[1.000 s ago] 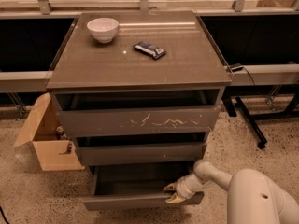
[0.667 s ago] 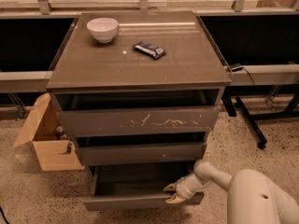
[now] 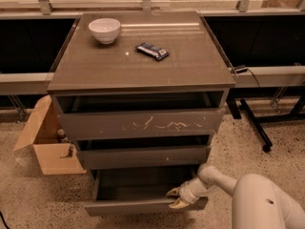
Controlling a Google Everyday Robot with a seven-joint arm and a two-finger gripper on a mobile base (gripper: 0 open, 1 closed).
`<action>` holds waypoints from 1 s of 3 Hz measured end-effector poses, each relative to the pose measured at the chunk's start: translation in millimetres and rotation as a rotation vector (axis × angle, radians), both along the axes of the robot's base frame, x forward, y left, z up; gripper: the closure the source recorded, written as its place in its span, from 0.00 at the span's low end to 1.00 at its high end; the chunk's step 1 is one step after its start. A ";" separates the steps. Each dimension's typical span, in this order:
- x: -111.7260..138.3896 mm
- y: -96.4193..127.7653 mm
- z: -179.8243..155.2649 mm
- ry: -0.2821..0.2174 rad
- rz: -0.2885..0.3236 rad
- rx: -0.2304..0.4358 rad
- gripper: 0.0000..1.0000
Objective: Open bottom drawer
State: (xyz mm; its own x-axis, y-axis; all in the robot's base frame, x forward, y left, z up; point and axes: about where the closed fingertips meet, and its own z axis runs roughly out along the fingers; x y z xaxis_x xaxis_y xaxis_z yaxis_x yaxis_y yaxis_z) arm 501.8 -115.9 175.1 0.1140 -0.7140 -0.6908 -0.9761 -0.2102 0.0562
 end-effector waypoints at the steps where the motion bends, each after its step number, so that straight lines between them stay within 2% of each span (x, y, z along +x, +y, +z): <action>1: 0.0 0.0 0.0 0.000 0.000 0.000 0.59; 2: 0.0 0.0 0.0 0.000 0.000 0.000 0.36; 3: -4.7 1.3 -1.1 -0.001 0.004 0.008 0.05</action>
Offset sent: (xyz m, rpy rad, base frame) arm 0.0000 0.0000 0.0000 0.0000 0.0000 0.0000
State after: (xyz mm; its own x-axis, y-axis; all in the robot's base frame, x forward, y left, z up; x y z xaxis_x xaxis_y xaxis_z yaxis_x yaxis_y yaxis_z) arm 497.0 -114.5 174.0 0.1172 -0.7077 -0.6967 -0.9752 -0.2145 0.0539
